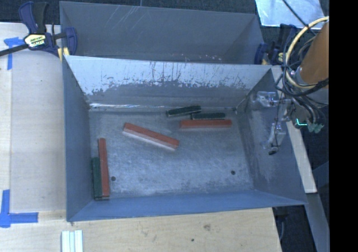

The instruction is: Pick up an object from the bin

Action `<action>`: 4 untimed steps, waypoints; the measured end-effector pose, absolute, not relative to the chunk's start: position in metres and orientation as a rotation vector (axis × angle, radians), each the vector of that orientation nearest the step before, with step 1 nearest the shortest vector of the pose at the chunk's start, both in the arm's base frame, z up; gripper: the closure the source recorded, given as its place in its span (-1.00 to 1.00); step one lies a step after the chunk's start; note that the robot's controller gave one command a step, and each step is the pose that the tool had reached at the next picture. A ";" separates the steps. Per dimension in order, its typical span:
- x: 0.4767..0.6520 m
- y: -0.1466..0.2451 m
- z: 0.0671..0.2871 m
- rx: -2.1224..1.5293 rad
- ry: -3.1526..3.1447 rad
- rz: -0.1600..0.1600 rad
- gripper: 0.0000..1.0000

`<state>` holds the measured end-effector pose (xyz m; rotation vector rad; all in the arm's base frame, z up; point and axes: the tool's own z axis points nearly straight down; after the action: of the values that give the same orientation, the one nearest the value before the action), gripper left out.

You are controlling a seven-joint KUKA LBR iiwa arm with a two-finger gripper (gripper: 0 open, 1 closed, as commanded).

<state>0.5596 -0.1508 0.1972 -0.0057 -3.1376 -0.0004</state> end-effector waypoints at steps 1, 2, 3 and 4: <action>0.619 -0.108 0.066 -0.135 -3.137 -0.002 -1.00; 0.599 -0.060 0.101 0.392 -3.120 -0.001 -1.00; 0.617 -0.085 0.101 0.160 -3.144 0.002 -1.00; 0.613 -0.071 0.071 0.435 -3.115 0.003 -1.00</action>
Offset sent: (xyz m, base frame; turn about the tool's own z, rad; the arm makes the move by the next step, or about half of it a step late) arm 0.0594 0.0411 -0.1272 0.0851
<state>0.6126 -0.0707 0.0709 0.4346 -3.1149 0.0025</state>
